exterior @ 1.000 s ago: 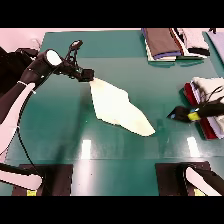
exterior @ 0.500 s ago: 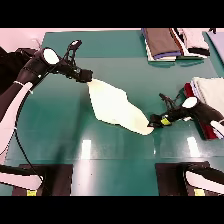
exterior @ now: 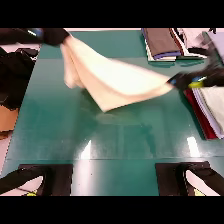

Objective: Fold the shirts.

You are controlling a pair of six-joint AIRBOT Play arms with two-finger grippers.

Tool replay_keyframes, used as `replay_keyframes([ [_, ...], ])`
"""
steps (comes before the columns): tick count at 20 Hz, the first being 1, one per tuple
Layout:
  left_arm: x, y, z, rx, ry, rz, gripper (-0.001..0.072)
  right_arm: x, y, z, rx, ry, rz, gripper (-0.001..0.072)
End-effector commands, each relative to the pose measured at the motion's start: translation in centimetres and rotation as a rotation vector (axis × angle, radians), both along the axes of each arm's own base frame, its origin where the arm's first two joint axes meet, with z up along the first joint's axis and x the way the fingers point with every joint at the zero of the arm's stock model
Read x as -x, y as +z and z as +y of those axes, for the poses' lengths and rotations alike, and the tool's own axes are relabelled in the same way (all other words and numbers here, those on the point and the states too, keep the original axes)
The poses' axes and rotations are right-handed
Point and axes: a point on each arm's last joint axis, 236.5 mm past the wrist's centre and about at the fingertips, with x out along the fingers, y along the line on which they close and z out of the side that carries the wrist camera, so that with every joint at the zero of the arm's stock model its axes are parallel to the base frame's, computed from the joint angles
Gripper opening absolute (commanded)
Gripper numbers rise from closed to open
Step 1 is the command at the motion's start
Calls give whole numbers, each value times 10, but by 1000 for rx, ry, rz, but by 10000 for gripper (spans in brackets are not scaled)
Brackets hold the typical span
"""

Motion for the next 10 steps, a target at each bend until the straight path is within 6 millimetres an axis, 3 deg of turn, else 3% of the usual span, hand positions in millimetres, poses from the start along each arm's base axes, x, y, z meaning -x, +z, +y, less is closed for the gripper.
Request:
replay_keyframes([
  [1, 73, 92, 18, 38, -8, -233, 25, 40, 129, -15, 23, -48, -305, 13],
  [3, 82, 85, 15, 16, -32, -208, 25, 52, 153, -16, 16, -61, -345, 13],
  [5, 78, 51, 9, -34, -65, -97, 25, 53, 154, -12, 9, -49, -334, 13],
  [7, 65, 0, 1, -70, -96, 49, 25, 45, 132, -3, 4, -13, -261, 13],
  [10, 54, -104, -11, -125, -125, 288, 25, 27, 71, 13, -3, 44, -91, 13],
])
